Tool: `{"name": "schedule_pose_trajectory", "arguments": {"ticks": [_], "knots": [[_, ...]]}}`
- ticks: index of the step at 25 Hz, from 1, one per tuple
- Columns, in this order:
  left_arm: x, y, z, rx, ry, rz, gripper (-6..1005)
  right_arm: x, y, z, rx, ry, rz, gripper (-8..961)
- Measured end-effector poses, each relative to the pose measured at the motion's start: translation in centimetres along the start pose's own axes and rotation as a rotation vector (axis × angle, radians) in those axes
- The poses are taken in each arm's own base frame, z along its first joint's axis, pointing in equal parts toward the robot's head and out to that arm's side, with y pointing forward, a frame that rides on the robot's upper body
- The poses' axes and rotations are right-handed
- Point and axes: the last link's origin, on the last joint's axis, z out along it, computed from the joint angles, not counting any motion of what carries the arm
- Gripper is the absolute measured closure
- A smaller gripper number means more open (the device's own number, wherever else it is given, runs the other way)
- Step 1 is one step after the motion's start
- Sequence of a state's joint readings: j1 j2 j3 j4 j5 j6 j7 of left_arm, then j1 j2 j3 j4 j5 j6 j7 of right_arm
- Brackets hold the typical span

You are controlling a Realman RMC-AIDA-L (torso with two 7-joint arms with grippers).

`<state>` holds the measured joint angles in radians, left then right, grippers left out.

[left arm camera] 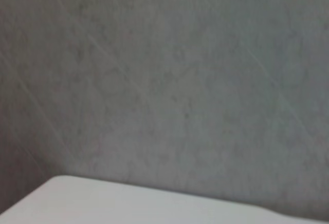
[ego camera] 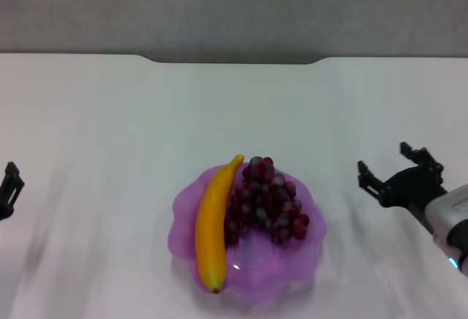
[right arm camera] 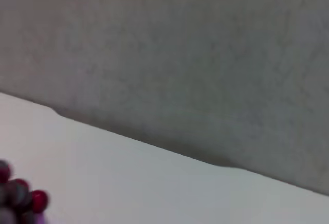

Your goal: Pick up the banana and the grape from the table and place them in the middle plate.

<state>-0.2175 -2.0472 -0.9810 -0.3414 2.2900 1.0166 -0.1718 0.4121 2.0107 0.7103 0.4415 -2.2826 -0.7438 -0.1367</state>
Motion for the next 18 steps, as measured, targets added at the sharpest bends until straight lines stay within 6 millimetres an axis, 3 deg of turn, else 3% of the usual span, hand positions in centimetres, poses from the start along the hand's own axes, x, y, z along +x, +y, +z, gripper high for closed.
{"name": "schedule_pose_trajectory", "arguments": {"ticks": [6,10,18], "knots": [[-1.4,1.2,-1.7,-0.063,-0.029,0.21,181,-0.4,0.8,-0.4,-0.027,-0.05,-0.037,96],[-2.0,1.6,-2.2,-0.075,-0.052,0.189,181,-0.1,0.7,-0.6,-0.022,-0.041,-0.033,96],[-2.6,0.2,-2.3,0.02,-0.102,0.052,181,0.5,-0.2,-1.2,0.009,-0.039,-0.033,96]]}}
